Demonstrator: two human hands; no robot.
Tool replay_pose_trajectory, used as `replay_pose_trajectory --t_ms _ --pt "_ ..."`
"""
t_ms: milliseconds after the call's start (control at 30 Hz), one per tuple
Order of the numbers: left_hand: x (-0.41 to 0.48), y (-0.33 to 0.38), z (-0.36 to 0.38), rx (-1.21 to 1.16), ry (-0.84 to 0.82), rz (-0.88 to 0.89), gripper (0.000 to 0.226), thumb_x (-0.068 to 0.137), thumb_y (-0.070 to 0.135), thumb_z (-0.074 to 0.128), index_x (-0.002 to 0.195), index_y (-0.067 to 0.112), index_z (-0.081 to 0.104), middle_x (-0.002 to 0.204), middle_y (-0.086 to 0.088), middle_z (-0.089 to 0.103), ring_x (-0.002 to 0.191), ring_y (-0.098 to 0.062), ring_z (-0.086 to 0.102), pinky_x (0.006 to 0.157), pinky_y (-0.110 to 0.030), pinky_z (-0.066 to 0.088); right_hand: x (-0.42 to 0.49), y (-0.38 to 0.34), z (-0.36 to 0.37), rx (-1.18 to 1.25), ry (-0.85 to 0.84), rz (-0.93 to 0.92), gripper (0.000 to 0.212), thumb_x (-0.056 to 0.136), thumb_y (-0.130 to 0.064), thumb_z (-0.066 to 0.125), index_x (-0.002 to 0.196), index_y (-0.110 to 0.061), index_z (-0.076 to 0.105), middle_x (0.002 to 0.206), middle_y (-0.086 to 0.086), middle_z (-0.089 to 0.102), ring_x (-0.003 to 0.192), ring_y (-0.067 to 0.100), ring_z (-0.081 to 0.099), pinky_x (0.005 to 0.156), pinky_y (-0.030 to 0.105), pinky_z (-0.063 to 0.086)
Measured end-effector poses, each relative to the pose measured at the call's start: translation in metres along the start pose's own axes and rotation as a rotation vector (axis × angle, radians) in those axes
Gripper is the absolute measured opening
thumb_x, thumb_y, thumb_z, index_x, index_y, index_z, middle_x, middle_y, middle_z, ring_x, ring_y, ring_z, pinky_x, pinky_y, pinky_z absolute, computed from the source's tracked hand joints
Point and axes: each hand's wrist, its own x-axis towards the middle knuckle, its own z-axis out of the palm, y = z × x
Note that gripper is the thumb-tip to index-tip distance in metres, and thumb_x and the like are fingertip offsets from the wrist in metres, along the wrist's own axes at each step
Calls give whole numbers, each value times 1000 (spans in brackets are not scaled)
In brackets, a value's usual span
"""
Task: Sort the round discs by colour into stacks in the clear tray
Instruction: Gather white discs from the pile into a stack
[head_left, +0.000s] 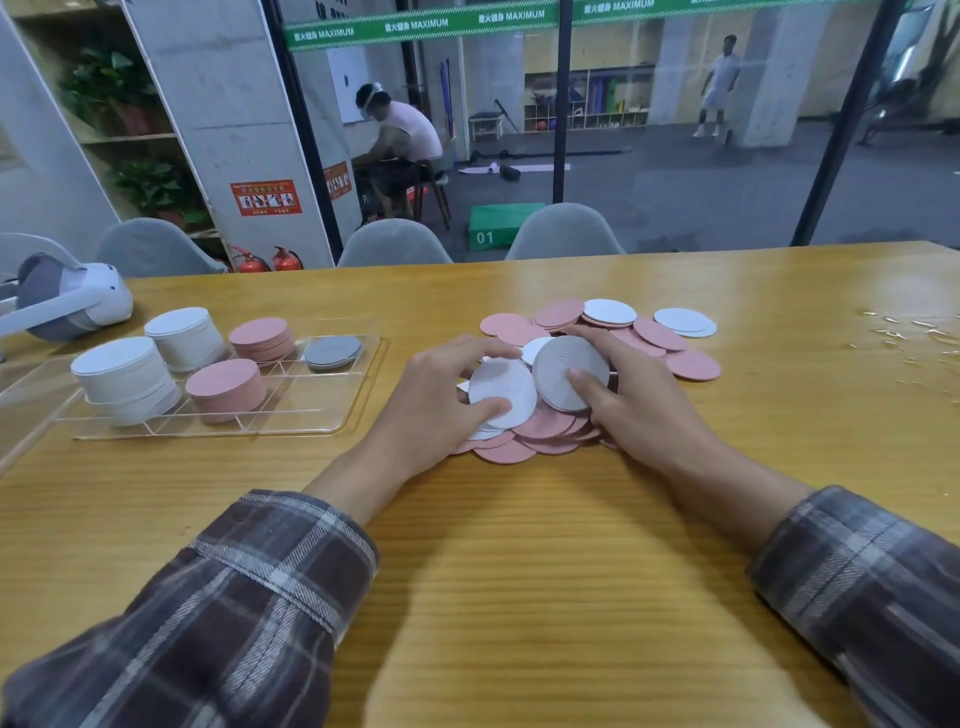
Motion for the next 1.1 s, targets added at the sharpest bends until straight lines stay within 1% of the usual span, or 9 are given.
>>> replay_pose_trajectory --t_ms 167,233,300,467,600,733,867,1000,1100 --pt "4 5 -2 -232 56 -161 49 71 8 94 111 26 73 100 -1 70 79 -12 69 72 -23 59 0 0 -1 5 14 8 41 104 -25 53 144 -33 49 112 -10 65 75 10 59 69 27 48" --pt "5 2 -3 -249 89 -170 41 70 9 94 102 22 72 94 -1 74 83 -15 71 76 -29 61 0 -1 -2 1 26 14 37 104 -26 53 141 -32 51 113 -10 65 70 12 63 57 20 48" --pt "5 0 -3 -274 95 -173 36 72 9 93 98 20 73 90 -1 77 85 -18 73 79 -34 62 0 -2 -1 2 27 8 35 104 -26 54 138 -30 53 112 -10 67 76 12 62 61 22 46" --pt "1 4 4 -284 85 -134 30 74 9 91 98 20 76 83 2 75 77 -14 70 76 -26 57 -2 -7 0 -13 -28 -62 38 104 -25 55 142 -29 55 103 -18 62 75 -22 53 70 3 37" --pt "0 10 14 -136 160 -58 33 72 15 93 99 20 75 80 2 70 72 -11 66 74 -24 57 -4 -10 3 17 -90 -76 36 106 -29 53 142 -32 56 99 -29 60 79 -15 56 77 18 44" --pt "0 9 18 -97 211 -10 33 72 18 94 100 18 75 90 2 67 82 -11 65 68 -25 58 -4 -10 3 38 -135 -106 41 103 -31 58 143 -32 54 127 -18 64 110 -2 60 97 31 50" --pt "2 7 20 -48 244 36 29 75 17 92 100 18 77 88 4 66 83 -11 66 77 -24 56 -5 -10 3 5 -143 -122 52 97 -34 68 146 -30 52 139 -16 60 130 1 52 110 34 44" --pt "1 8 20 -52 236 72 24 82 12 86 104 18 77 90 4 68 87 -13 68 71 -21 58 -5 -11 3 1 -125 -125 50 97 -32 68 145 -29 53 138 -15 61 128 5 54 109 37 44" --pt "2 8 19 -47 222 117 20 87 9 82 105 15 76 97 2 72 89 -13 70 78 -21 58 -6 -12 3 0 -106 -122 47 97 -28 67 142 -29 55 133 -15 63 123 4 56 105 27 44"
